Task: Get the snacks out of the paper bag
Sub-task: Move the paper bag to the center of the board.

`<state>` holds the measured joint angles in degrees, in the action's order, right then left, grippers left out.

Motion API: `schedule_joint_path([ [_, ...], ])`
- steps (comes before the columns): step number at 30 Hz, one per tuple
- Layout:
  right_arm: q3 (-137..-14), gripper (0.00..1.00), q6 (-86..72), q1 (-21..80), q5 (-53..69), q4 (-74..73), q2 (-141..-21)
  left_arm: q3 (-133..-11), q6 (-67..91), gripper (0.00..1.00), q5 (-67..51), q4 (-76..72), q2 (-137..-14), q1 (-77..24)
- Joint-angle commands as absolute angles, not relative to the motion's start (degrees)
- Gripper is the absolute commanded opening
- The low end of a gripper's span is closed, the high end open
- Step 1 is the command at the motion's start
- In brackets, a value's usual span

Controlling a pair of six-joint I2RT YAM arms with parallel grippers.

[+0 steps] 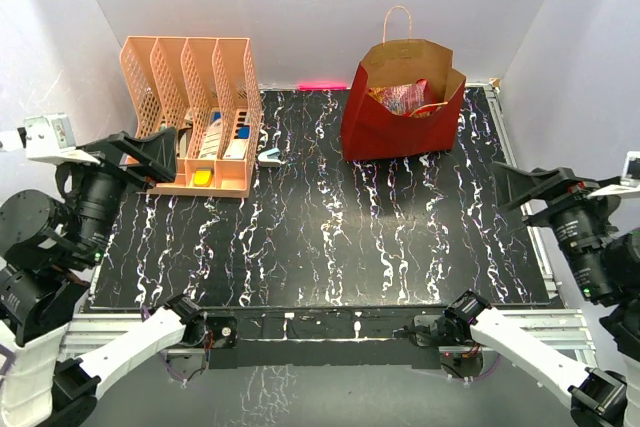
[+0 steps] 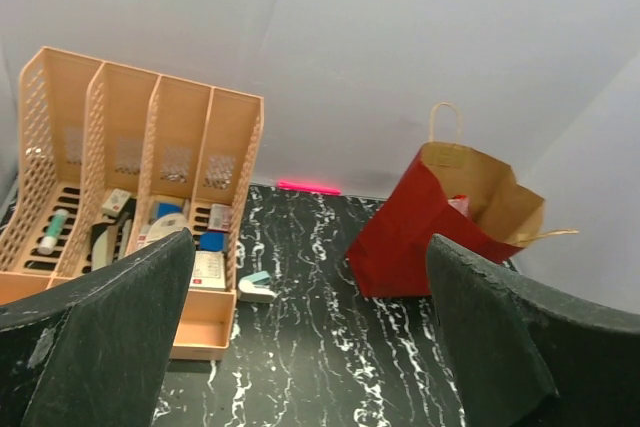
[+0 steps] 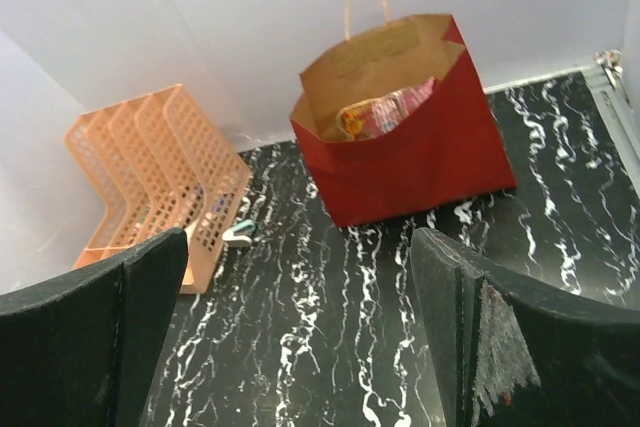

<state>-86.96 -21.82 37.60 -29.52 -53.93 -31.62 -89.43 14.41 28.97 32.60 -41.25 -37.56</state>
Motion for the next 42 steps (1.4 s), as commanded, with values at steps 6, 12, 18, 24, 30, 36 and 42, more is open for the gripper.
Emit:
schedule_joint_path([
  [6, -81.01, 0.98, -31.75, 32.4, -32.22, -56.68, -35.83, -86.16, 16.08, 0.98, 18.66, 31.73, -44.96, -26.14],
  [12, -77.41, 0.98, -36.45, 29.71, -33.7, -58.11, -38.21, -84.03, 17.41, 0.98, 10.46, 29.96, -48.25, -20.12],
  [18, -74.2, 0.98, -36.4, 28.06, -34.26, -57.85, -39.9, -81.63, 17.86, 0.98, 3.82, 27.77, -51.48, -16.53],
  [24, -72.23, 0.98, -34.58, 27.29, -33.81, -56.16, -41.63, -79.72, 18.3, 0.98, -1.98, 23.41, -54.85, -14.83],
  [30, -72.17, 0.98, -34.27, 27.06, -31.87, -52.95, -44.84, -71.78, 19.43, 0.98, -7.7, 15.56, -56.44, -14.3],
  [36, -71.31, 0.98, -36.09, 26.93, -30.18, -45.2, -46.7, -62.69, 16.6, 0.98, -11.96, 10.07, -55.74, -14.21],
  [42, -70.22, 0.98, -40.37, 26.92, -31.61, -34.88, -49.81, -52.97, 15.06, 0.98, -10.82, 3.7, -50.41, -15.08],
])
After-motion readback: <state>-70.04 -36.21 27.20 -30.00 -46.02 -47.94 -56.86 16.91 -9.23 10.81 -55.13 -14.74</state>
